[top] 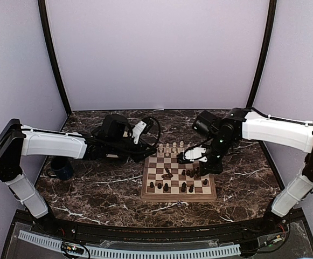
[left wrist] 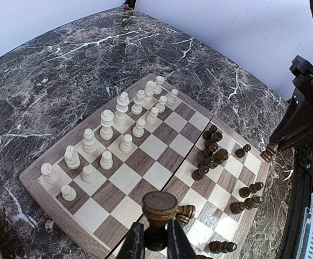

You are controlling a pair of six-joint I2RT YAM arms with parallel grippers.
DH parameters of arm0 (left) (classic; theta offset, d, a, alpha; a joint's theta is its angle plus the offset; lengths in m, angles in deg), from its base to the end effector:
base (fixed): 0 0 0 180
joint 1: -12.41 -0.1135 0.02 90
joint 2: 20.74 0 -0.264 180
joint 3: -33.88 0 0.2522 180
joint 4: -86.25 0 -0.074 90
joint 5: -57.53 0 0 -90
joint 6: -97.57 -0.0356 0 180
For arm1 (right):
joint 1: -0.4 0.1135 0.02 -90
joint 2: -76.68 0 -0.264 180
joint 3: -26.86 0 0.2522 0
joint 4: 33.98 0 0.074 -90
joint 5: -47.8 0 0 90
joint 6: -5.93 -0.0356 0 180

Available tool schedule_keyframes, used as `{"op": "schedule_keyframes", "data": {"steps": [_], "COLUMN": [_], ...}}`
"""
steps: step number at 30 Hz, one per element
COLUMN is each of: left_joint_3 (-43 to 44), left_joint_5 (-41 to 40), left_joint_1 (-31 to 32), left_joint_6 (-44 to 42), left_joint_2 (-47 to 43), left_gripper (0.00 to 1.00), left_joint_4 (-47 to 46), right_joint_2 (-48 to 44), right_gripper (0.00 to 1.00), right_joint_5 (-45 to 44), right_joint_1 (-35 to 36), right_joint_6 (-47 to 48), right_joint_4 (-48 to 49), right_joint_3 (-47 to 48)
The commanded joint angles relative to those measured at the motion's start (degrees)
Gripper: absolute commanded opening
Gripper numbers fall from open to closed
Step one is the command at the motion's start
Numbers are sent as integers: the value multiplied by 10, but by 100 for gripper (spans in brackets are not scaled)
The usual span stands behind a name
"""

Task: Set up the chess pieces on the board
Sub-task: Place the knight at b8.

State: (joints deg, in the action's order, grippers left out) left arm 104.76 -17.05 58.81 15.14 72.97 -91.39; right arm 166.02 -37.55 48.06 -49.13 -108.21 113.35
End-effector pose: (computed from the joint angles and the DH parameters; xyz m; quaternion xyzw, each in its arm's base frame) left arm 0.2466 -0.2727 0.2330 0.3459 0.7652 -0.3419 0.4218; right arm 0.1954 0.2188 0.2582 -0.6587 0.7429 0.0525 0.1073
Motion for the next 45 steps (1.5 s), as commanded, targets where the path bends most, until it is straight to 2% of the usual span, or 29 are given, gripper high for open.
{"op": "schedule_keyframes", "data": {"steps": [1,17,45], "left_joint_3": [-8,-17,-25], "left_joint_5": [0,4,13], "left_joint_1": [-3,-3,-3], "left_joint_6": [4,8,18], "left_joint_2": [-27,-24,-18], "left_gripper": [1,1,1], "left_joint_4": [6,-3,-18], "right_joint_2": [5,63,97], "right_gripper": [0,0,5], "right_joint_5": [-21,-41,-47], "right_joint_1": [24,50,65], "right_joint_6": [12,14,4], "right_joint_4": [1,-32,-27], "right_joint_3": [0,-1,-7]}}
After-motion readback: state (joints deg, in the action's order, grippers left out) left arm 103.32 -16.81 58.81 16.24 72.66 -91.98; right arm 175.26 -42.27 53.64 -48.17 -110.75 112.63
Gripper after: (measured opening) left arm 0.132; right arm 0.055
